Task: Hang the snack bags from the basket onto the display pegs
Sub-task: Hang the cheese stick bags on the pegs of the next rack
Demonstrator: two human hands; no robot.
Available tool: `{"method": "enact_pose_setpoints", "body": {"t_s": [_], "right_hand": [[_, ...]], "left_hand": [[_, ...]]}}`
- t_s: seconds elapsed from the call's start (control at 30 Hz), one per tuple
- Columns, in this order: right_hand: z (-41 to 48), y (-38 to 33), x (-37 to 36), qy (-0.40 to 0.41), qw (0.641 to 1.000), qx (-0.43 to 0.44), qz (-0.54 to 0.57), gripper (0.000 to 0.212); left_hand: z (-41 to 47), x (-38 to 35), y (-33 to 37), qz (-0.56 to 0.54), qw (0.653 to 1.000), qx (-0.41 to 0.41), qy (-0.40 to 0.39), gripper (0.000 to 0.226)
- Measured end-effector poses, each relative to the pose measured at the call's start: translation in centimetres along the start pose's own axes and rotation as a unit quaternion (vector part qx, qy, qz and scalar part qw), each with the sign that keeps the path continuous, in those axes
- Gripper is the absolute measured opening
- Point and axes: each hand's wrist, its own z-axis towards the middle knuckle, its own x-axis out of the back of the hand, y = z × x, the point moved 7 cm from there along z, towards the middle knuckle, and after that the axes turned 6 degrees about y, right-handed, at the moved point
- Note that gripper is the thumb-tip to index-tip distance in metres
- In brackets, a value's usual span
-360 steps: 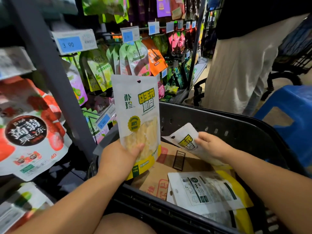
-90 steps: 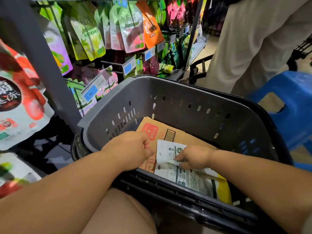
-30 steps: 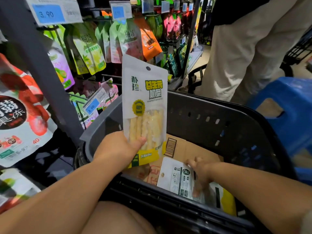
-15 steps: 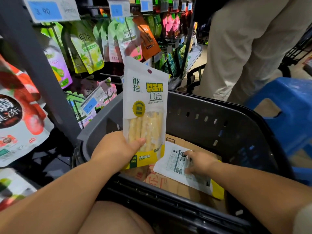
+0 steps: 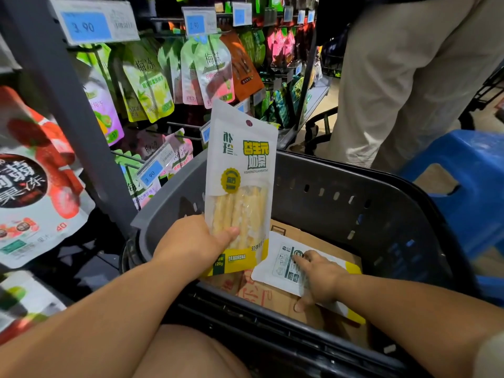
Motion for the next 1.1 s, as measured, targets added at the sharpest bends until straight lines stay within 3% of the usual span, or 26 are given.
{"method": "enact_pose_setpoints", "body": {"t_s": [0.17, 0.5, 0.67, 0.83, 1.0, 1.1], "right_hand": [[0.4, 0.1, 0.6, 0.001, 0.999, 0.009, 0.033, 0.106], [-0.1, -1.3, 2.4, 0.028, 0.997, 0.042, 0.054, 0.048], [0.0, -0.9, 4.9, 0.100, 0.988, 0.008, 0.118, 0.042], [-0.9, -0.7, 8.3, 0.204, 0.950, -0.027, 0.235, 0.039], [-1.7, -0.9, 11.6, 0.279, 0.933, -0.020, 0.226, 0.041], [-2.0, -0.1, 12.8, 0.307, 0.911, -0.030, 0.274, 0.038]], "left_hand": [[0.0, 0.0, 0.2, 0.004, 1.000, -0.010, -0.005, 0.024], [0.2, 0.1, -0.1, -0.013, 1.000, -0.006, 0.014, 0.036], [0.4, 0.4, -0.5, -0.044, 0.998, 0.006, 0.034, 0.039], [0.3, 0.6, -0.5, -0.076, 0.996, 0.007, 0.043, 0.037], [0.4, 0.6, -0.5, -0.086, 0.995, 0.005, 0.045, 0.037], [0.4, 0.6, -0.6, -0.079, 0.995, 0.007, 0.053, 0.037]]}}
